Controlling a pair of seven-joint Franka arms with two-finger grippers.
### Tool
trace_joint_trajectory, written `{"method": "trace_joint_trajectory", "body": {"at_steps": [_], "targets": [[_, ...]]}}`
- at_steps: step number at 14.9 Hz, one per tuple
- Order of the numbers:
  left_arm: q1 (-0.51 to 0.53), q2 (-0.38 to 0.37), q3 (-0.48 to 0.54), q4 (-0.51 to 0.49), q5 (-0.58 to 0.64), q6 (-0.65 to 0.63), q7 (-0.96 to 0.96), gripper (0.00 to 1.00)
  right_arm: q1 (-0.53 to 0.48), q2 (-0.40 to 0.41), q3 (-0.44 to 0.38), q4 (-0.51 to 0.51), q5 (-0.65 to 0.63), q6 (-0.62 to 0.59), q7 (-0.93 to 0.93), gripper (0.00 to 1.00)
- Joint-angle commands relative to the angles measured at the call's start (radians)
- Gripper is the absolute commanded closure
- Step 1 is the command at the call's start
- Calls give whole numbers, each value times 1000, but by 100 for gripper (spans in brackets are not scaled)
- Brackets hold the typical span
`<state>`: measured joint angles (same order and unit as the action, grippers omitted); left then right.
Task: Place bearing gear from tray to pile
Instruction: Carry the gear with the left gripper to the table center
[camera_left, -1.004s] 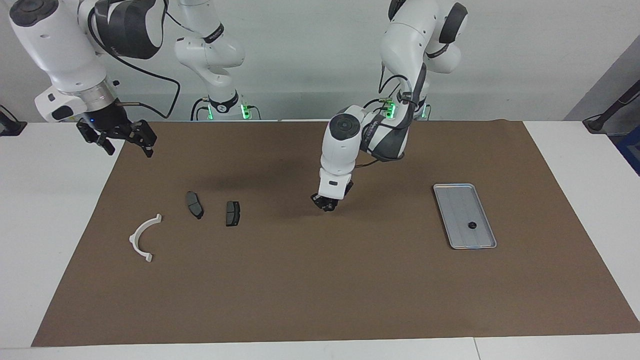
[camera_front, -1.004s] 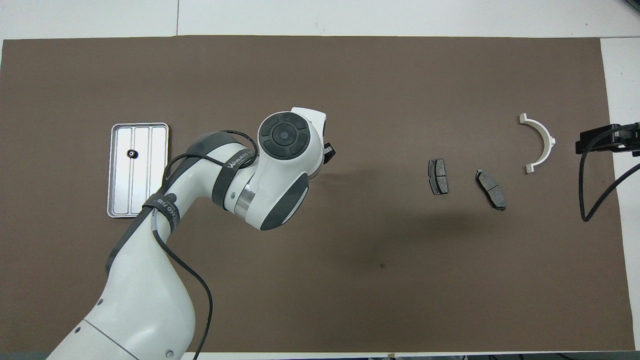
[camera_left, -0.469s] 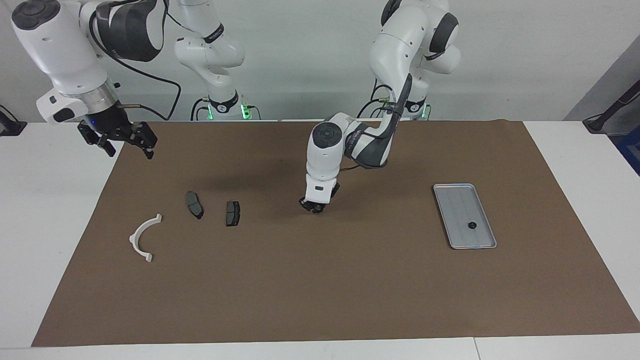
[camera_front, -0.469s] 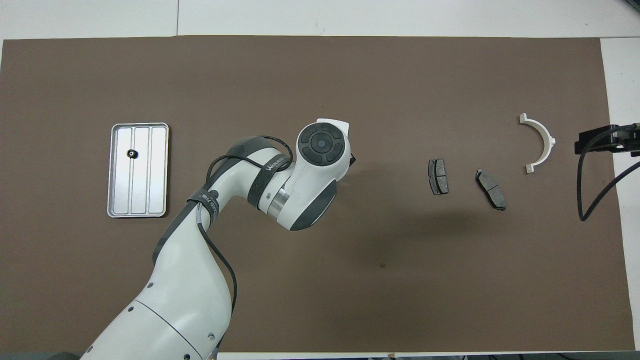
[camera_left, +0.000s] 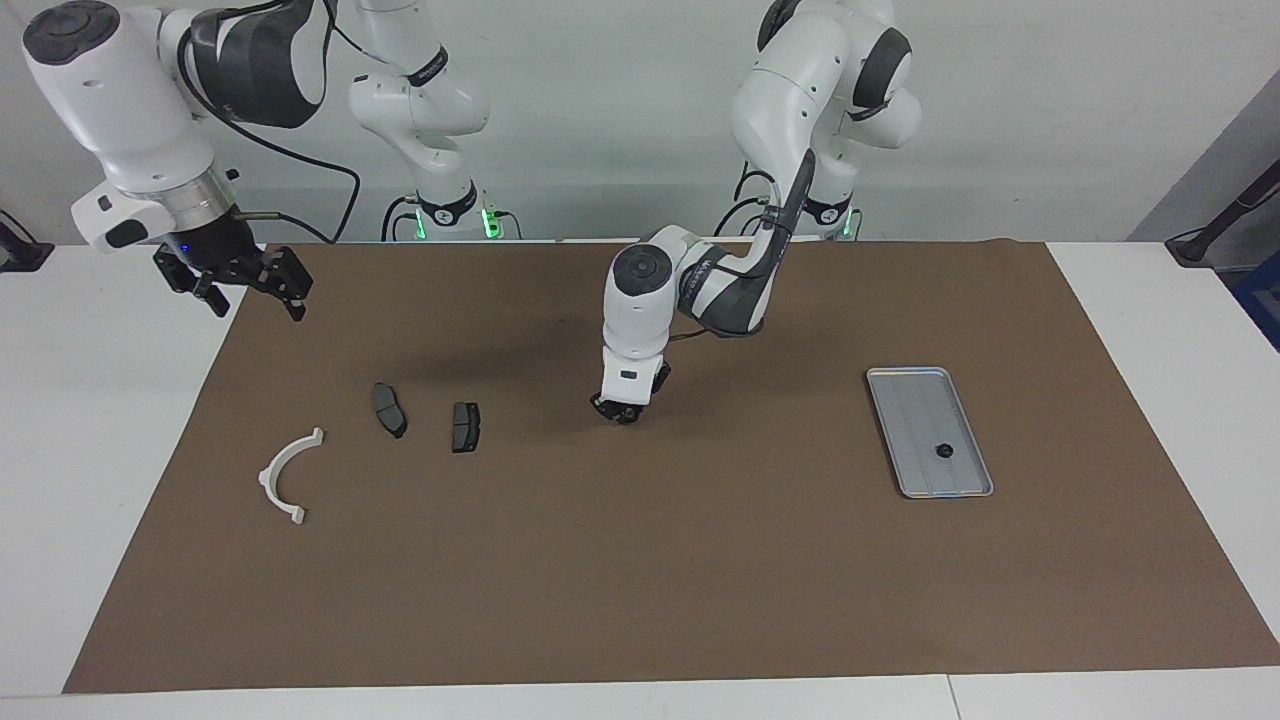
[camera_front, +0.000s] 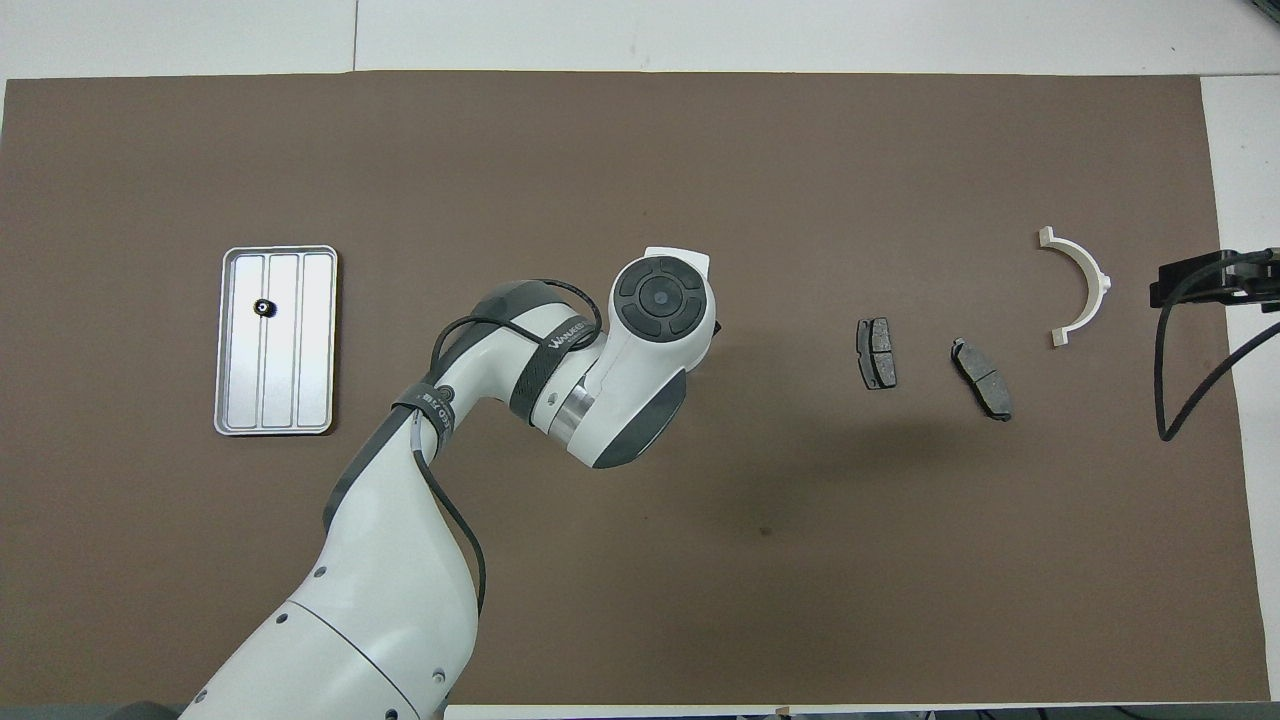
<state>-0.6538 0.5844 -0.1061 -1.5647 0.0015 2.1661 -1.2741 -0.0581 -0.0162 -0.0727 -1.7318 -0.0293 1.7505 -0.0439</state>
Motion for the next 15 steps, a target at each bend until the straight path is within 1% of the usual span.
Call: {"method": "trace_joint_trajectory", "body": {"at_steps": [1, 3, 5, 7, 8, 10, 11, 13, 14, 15], "targets": [[-26, 15, 19, 5, 6, 12, -22, 97, -17, -10, 10, -29, 5, 32, -28, 0], [-26, 15, 19, 5, 9, 15, -28, 95, -17, -10, 10, -29, 3, 41, -28, 0], [-26, 15, 19, 3, 9, 15, -41, 89, -16, 1, 10, -29, 3, 47, -28, 0], [-26, 15, 19, 3, 17, 15, -42, 72, -12, 9, 10, -25, 3, 60, -28, 0], [-26, 14, 19, -1, 18, 15, -54, 57, -9, 16, 10, -19, 3, 60, -28, 0], [-26, 14, 19, -3, 18, 15, -60, 2, -8, 16, 10, -18, 3, 66, -28, 0], [-26, 12, 20, -3, 18, 8, -60, 0, -8, 18, 10, -18, 3, 67, -30, 0], [-21, 5, 22, -2, 20, -9, -59, 0, -11, 21, 10, -17, 3, 78, -33, 0], [-6, -11, 22, -3, 25, -17, -54, 0, -11, 22, 10, -17, 3, 79, -33, 0], [12, -43, 22, -5, 25, -40, -47, 0, -11, 25, 10, -17, 3, 79, -31, 0]]}}
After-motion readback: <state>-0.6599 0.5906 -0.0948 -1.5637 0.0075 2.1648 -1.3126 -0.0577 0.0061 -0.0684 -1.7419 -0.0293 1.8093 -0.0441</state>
